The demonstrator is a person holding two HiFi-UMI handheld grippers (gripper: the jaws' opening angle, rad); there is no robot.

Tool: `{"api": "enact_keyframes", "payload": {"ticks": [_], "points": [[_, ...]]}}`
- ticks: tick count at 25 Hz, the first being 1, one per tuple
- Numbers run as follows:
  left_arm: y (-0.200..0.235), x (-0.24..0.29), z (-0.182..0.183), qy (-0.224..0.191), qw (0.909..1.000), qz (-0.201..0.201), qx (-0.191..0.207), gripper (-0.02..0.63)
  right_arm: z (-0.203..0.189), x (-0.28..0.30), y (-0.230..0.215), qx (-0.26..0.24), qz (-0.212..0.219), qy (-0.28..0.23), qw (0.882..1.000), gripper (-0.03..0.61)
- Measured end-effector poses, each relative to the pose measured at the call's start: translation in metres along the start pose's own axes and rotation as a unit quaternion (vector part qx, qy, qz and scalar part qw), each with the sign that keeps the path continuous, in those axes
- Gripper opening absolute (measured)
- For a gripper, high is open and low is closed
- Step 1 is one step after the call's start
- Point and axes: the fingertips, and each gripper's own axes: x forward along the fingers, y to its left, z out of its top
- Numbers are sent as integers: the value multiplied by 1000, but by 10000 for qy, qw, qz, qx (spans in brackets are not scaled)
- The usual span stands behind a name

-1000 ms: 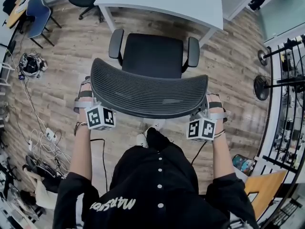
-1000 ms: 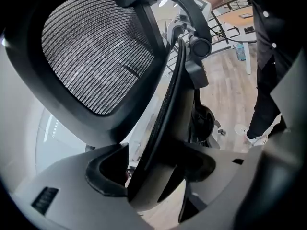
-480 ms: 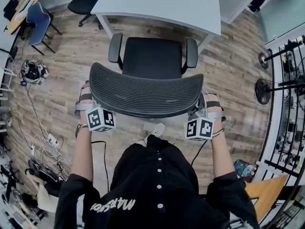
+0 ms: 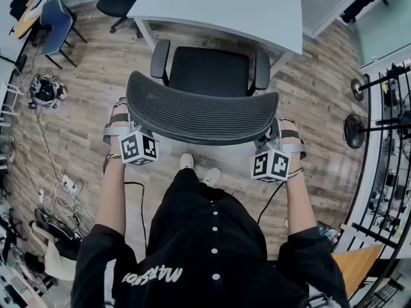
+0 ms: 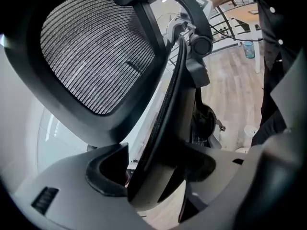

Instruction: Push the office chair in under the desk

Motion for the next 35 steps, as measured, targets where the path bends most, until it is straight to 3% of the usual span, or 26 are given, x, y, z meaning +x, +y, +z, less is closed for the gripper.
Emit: {"api": "enact_keyframes", "payload": {"ticks": [35], "points": [[66, 96, -3, -239, 9994, -135, 228, 313, -7, 83, -60, 243, 133, 430, 9987, 268]]}}
